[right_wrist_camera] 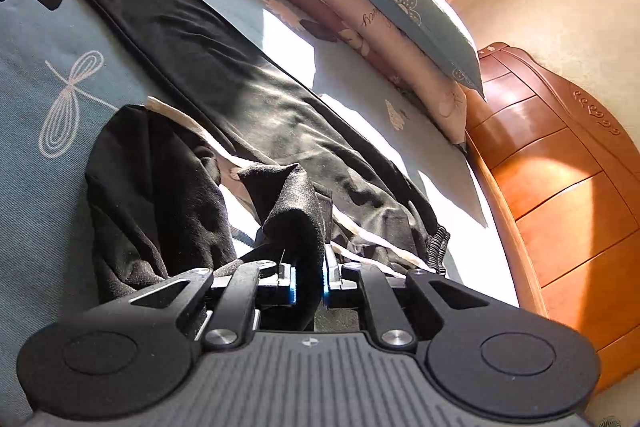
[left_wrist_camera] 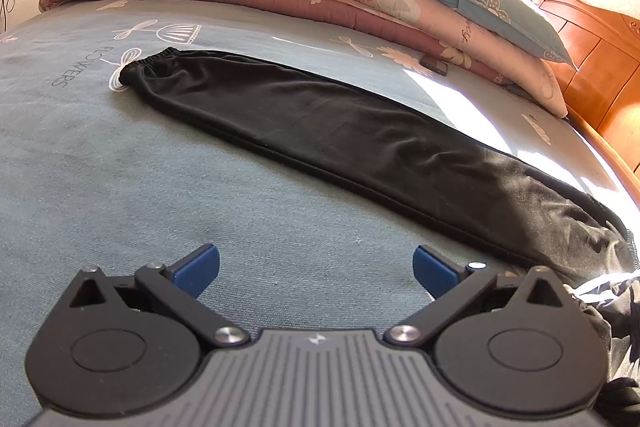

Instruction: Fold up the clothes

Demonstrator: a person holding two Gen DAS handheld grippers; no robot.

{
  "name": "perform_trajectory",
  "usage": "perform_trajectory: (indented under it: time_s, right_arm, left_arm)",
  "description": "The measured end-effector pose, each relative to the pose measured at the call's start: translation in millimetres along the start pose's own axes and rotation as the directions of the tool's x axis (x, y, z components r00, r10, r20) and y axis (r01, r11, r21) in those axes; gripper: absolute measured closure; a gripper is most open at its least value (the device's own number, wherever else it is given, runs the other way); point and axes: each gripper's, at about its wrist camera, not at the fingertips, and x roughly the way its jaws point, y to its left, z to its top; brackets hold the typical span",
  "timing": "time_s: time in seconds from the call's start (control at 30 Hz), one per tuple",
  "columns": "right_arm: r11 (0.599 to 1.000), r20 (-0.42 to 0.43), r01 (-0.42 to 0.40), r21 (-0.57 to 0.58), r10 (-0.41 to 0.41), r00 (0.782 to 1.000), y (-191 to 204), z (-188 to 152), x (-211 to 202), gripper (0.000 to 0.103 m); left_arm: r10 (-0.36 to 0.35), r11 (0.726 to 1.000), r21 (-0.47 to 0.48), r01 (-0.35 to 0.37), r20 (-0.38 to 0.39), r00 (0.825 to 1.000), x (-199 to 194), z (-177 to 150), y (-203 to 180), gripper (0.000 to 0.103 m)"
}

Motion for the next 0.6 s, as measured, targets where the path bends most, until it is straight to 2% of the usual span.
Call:
perform_trajectory:
  time_s: [0.13,0.23,0.33,0.43,0.47,0.53,0.57,0.6]
  right_arm:
    - [0.996,-0.12,0.037,0.083,-0.027,0.992,-22.1,-24.2,21.7,0.089]
    - [0.993,-0.156,0.052,0.109,-0.034,0.987,-29.9,-33.3,25.1,0.077]
    - [0.99,-0.12,0.078,0.115,-0.064,0.991,-39.6,-28.2,11.5,0.068]
    - [0.985,-0.052,0.135,0.11,-0.13,0.99,-53.0,-12.2,-9.3,0.056]
    - [0.982,-0.031,0.152,0.11,-0.149,0.988,-55.6,-8.6,-15.7,0.056]
    - [0.982,0.022,0.141,0.128,-0.145,0.989,-60.3,1.3,-31.8,0.054]
    - [0.982,0.049,0.133,0.137,-0.141,0.989,-62.7,6.4,-39.9,0.049]
    - [0.986,0.081,0.097,0.138,-0.109,0.991,-59.1,10.4,-48.3,0.047]
  left_arm:
    - [0.003,1.0,0.001,-0.003,-0.004,1.0,1.7,-0.3,-0.3,0.001]
    - [0.004,1.0,0.009,-0.003,-0.009,1.0,2.9,-1.3,-1.7,0.001]
    - [0.007,1.0,0.018,-0.007,-0.009,1.0,3.0,-2.4,-2.9,0.001]
    - [0.008,1.0,0.017,-0.008,-0.007,1.0,3.2,-2.0,-3.0,0.001]
    - [0.008,1.0,0.014,-0.007,-0.008,1.0,3.5,-1.7,-2.8,0.001]
    - [0.009,1.0,0.012,-0.009,-0.009,1.0,4.2,-1.4,-2.5,0.001]
    - [0.011,1.0,0.012,-0.011,-0.01,1.0,4.5,-1.4,-2.6,0.001]
    - [0.013,1.0,0.013,-0.013,-0.011,1.0,4.8,-1.6,-2.7,0.001]
